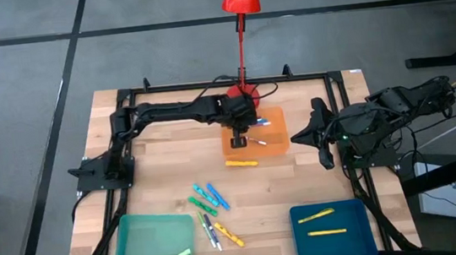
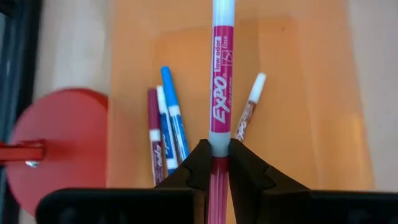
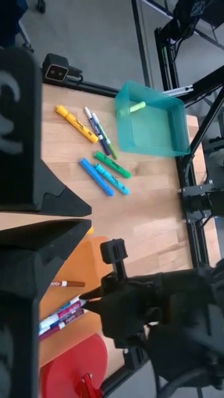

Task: Pick & Place Markers
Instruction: Put the pink marker pen into the orange bin

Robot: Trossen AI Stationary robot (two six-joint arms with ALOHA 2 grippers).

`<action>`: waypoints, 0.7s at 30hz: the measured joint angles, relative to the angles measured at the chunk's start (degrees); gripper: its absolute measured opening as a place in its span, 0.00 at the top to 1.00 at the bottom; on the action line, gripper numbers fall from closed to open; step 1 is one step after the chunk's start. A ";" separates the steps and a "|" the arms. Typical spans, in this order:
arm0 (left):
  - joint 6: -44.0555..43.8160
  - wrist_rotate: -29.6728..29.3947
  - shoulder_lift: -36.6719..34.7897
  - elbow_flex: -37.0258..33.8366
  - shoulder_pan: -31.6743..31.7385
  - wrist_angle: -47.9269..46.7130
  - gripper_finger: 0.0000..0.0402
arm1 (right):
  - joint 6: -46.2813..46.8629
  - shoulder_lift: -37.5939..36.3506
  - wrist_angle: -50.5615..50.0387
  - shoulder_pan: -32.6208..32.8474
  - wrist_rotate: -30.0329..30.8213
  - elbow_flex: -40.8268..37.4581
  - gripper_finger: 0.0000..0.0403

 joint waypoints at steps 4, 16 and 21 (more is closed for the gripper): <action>0.44 -0.19 1.80 0.00 0.27 -0.24 0.93 | 0.67 0.01 0.02 0.00 -0.04 0.00 0.95; 1.49 0.62 2.54 -0.07 0.62 -0.47 0.90 | 1.94 0.02 0.00 0.00 -0.06 0.00 0.95; 2.72 0.62 2.54 -0.07 0.64 -0.58 0.89 | 1.89 0.02 0.00 0.00 -0.05 0.00 0.95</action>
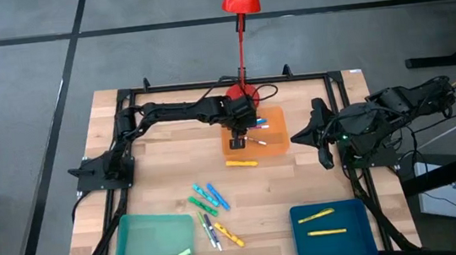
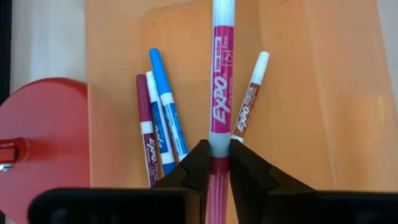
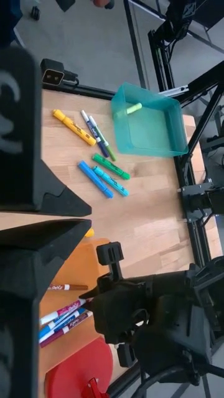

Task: Pick & Place Markers
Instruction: Put the pink marker pen into the orange bin, then put the light blue highlighter pen into the green bin

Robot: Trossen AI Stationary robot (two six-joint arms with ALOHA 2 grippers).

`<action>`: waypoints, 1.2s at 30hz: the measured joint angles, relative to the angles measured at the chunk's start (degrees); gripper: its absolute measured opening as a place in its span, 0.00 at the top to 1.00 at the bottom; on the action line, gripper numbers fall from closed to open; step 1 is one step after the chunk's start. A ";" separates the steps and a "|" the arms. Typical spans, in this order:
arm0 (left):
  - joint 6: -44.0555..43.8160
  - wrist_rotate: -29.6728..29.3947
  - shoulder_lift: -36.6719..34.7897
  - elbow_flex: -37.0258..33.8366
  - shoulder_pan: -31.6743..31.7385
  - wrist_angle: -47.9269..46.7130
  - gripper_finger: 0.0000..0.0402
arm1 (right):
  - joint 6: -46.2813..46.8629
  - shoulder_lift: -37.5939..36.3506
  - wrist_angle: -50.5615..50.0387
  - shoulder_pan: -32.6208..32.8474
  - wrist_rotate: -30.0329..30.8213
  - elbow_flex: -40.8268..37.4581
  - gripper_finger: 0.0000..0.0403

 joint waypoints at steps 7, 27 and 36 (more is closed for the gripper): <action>0.25 0.01 -0.01 0.00 -0.12 -0.08 0.83 | -0.09 0.00 0.00 0.00 -0.01 0.00 0.95; -4.78 -0.11 -5.63 -0.02 -4.60 -8.12 0.66 | -0.35 0.02 -0.28 0.01 -0.04 0.00 0.95; -7.20 0.07 -12.22 0.00 -11.67 -12.33 0.67 | -0.11 0.02 -0.15 0.01 -0.49 0.00 0.95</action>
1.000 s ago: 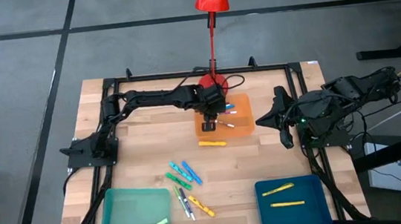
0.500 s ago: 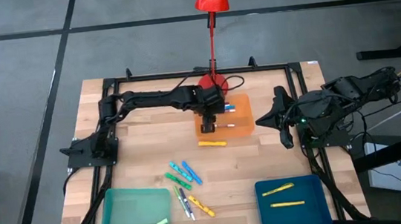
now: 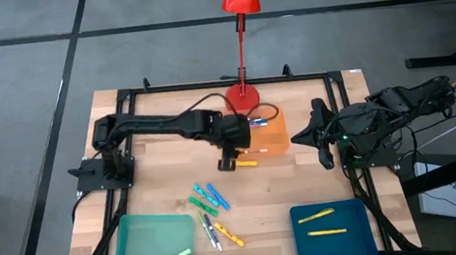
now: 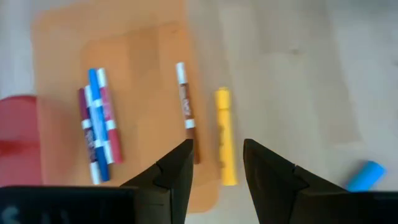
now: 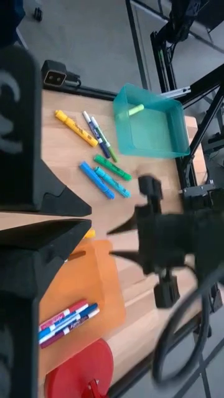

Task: Pick & Place Markers
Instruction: Put the light blue highlighter pen into the green bin

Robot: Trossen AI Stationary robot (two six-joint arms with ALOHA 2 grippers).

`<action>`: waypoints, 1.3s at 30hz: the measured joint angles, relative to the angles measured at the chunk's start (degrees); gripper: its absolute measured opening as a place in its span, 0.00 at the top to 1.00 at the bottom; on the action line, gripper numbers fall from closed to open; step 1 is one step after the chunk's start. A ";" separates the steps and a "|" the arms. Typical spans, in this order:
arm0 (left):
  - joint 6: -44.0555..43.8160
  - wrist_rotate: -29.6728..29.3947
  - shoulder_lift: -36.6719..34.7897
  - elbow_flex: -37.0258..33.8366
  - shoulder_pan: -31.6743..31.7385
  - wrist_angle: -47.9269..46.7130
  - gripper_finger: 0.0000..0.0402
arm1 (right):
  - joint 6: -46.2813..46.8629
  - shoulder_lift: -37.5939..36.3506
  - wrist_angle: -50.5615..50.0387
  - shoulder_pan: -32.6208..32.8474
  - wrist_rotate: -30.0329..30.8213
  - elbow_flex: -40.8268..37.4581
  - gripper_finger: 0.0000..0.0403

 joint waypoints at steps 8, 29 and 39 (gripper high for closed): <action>4.01 1.44 -0.96 0.00 -7.10 -1.84 0.66 | 0.42 0.00 0.13 0.00 -0.19 0.00 0.95; 1.76 -0.73 -1.44 0.00 -20.61 -16.00 0.48 | 1.81 0.00 0.02 -0.01 -0.13 0.00 0.95; -4.81 -0.16 -1.44 0.00 -23.86 -17.31 0.43 | 2.80 0.00 -0.05 0.01 -0.15 0.00 0.95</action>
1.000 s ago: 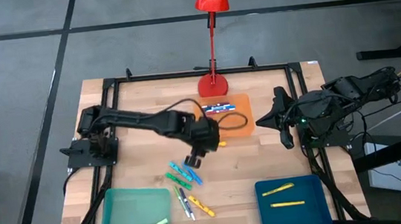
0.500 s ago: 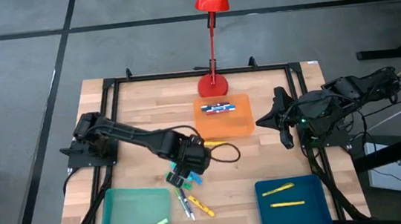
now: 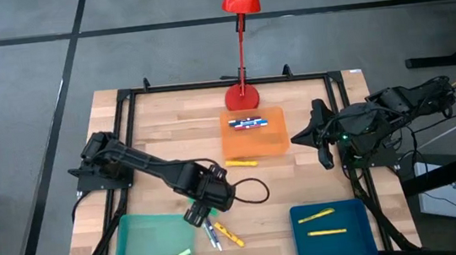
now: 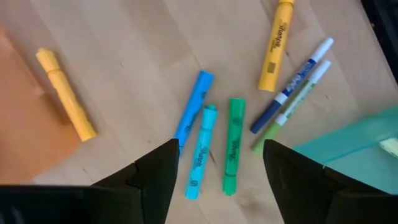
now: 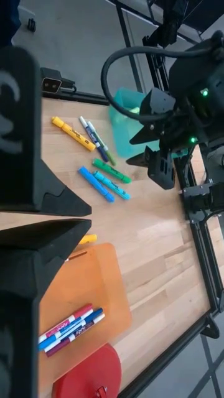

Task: Pick & Place Markers
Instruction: Put the light blue highlighter pen into the green bin

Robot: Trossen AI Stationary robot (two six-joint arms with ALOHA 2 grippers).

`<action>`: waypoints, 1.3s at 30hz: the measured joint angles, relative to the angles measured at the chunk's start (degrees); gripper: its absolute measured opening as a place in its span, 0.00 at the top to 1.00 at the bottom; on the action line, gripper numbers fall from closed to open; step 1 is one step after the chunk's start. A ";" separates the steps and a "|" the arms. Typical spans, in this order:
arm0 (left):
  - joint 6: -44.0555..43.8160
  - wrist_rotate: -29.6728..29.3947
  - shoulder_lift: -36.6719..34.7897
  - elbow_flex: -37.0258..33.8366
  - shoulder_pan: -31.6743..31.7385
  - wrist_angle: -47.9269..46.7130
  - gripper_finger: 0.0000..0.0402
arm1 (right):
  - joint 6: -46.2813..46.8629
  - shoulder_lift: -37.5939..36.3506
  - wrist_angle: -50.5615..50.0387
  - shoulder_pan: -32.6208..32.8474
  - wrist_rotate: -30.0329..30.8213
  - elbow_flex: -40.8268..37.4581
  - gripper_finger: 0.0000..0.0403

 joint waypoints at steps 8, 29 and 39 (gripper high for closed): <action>-1.67 0.07 0.00 -2.83 -1.41 -0.59 0.43 | -0.02 0.31 0.02 -0.01 -0.02 0.00 0.95; -1.92 -3.49 0.09 -17.52 0.15 9.90 0.43 | -1.51 4.50 0.00 0.00 -2.95 0.00 0.95; 0.67 -3.14 0.09 -22.77 2.70 14.62 0.43 | -1.03 4.50 0.04 0.00 -2.99 0.00 0.95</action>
